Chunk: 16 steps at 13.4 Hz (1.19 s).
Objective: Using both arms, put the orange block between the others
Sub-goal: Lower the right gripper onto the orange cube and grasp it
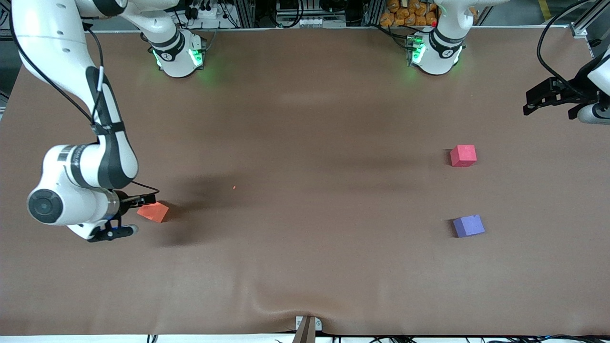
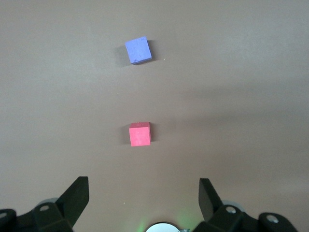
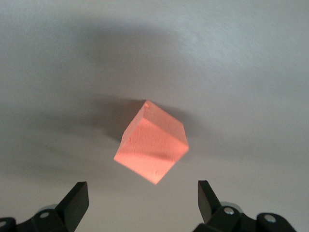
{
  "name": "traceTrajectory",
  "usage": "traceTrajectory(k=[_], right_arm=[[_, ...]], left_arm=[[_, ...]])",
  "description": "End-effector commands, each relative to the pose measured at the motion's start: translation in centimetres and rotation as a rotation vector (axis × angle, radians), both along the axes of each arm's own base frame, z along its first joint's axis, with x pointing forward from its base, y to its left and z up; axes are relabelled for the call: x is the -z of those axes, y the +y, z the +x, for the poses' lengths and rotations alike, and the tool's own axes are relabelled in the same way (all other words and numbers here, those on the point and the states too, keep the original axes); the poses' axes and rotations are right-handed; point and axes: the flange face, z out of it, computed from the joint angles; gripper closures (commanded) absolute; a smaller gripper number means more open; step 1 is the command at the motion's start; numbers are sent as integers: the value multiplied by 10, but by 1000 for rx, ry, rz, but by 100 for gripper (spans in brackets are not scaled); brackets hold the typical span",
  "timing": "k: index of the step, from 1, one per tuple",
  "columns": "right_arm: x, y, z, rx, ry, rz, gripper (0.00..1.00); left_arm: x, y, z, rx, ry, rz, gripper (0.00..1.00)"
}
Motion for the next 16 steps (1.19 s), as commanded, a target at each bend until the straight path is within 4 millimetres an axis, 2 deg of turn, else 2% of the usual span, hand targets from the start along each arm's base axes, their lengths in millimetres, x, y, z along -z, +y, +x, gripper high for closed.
traceTrajectory(k=[1,5,7,14,16], right_arm=[[19,8,0,-158,7,47,0],[38,35,-4,-281,39,55,0],[43,35,-3,-306,38,54,0],[38,28,10,-579,-27,-28,0],[44,26,11,-645,-19,-16,0]], left_arm=[[-3,2,-1,16,1,-2,0],[-4,2,-1,15,-1,-2,0],[-5,0,-1,18,-4,-2,0],[-3,3,-1,7,1,-3,0],[-2,6,0,3,4,-3,0]])
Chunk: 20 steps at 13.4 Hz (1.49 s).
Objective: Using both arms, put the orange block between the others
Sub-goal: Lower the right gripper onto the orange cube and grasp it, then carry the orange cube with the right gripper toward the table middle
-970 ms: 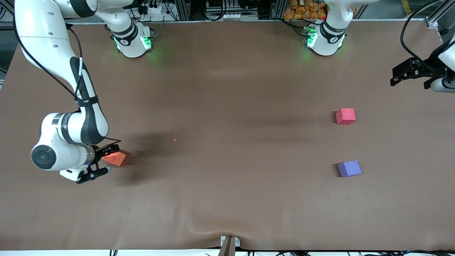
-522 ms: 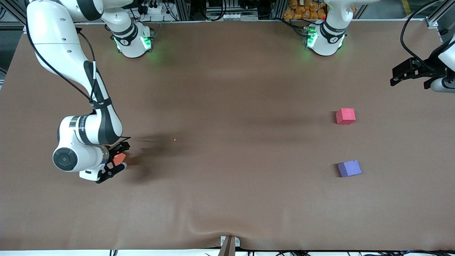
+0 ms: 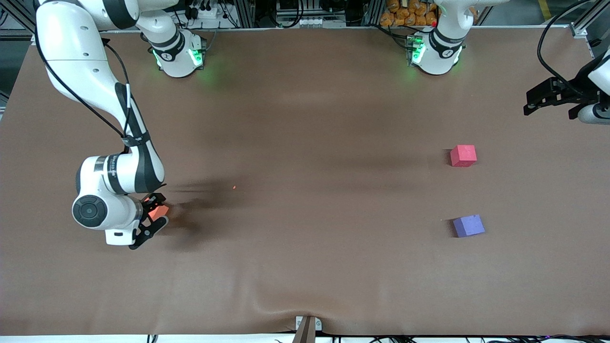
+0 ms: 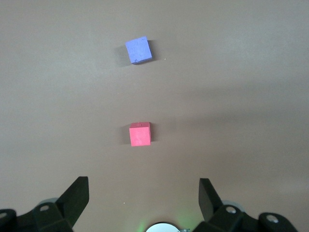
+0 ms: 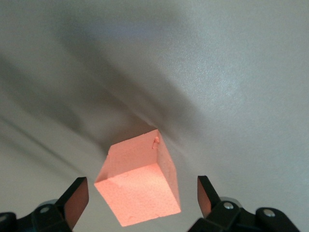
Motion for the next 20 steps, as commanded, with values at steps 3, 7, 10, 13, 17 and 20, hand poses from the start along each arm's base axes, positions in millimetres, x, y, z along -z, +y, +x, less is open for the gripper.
traceTrajectory(k=[3,7,10,13,17,20], right_arm=[[16,-6,-4,-128,19,2,0],[33,-10,-10,-131,51,2,0],[35,-9,-11,-135,53,3,15],[31,-4,-9,-130,43,11,48],[7,24,4,-94,-17,26,59],[-4,80,-1,98,-27,190,59]], left_arm=[[-1,8,0,-3,5,-5,0],[-1,8,0,-1,5,-5,0],[-1,8,0,-3,5,-5,0],[-1,8,0,-1,5,-5,0],[-2,8,0,-1,4,-5,0],[-1,7,0,-1,5,-6,0]])
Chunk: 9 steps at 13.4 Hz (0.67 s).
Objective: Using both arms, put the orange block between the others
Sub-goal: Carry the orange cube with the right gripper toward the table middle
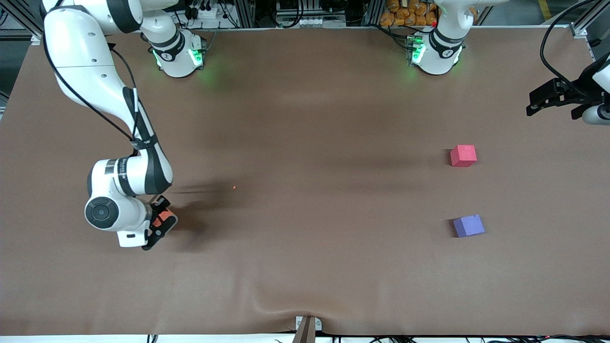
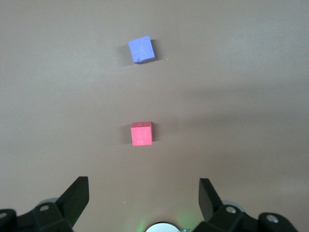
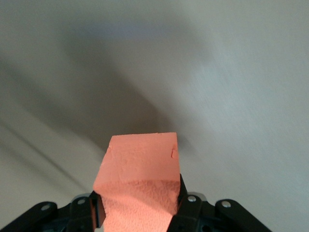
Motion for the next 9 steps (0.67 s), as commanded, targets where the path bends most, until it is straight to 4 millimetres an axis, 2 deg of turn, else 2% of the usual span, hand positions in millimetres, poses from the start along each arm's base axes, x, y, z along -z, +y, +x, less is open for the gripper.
traceTrajectory(k=[1,4,7,9], right_arm=[[-12,55,-8,129,9,159,59],[-10,131,-28,308,80,263,59],[-11,231,-66,587,176,259,59],[-10,282,-91,742,231,238,58]], left_arm=[[-2,1,-1,9,3,-6,0],[-3,1,-1,9,2,-6,0],[-2,1,-1,10,3,-6,0],[-1,3,0,7,5,-6,0]])
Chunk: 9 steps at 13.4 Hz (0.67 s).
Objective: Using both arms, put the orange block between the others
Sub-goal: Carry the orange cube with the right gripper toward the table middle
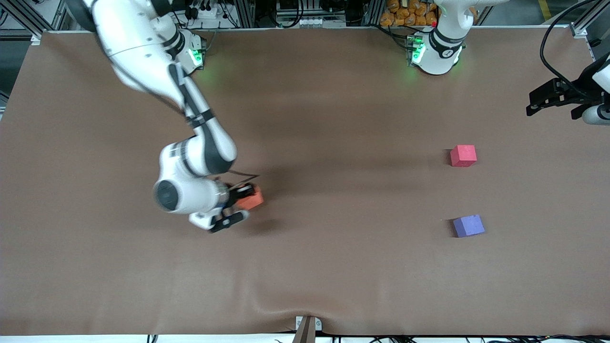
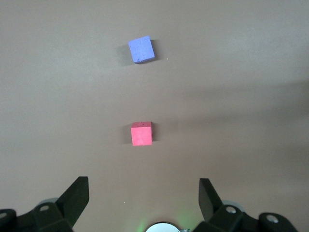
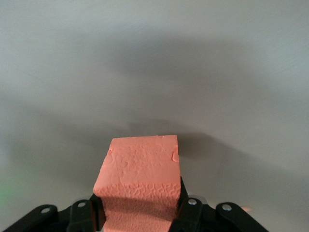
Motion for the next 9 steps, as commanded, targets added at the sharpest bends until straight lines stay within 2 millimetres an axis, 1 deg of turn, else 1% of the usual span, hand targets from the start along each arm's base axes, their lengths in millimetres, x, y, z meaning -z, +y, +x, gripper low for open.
traceTrajectory(k=[1,2,4,5,6,7,8,9], right_arm=[[-1,47,-22,163,47,-5,56],[-1,52,-21,176,13,3,55],[1,61,-26,166,6,2,55],[2,61,-27,165,8,2,51],[2,61,-27,164,7,1,47],[2,61,-27,164,8,0,37],[2,60,-26,166,6,0,12],[3,60,-26,164,4,-1,0]], left_arm=[[-2,4,0,4,3,-6,0],[-2,4,0,5,2,-9,0],[-4,3,-1,-1,0,-18,0],[-2,2,0,-3,5,-33,0],[5,0,5,-6,16,-63,0],[8,-5,8,-3,23,-86,0],[13,-14,9,15,35,-95,0],[19,-25,10,46,47,-97,0]])
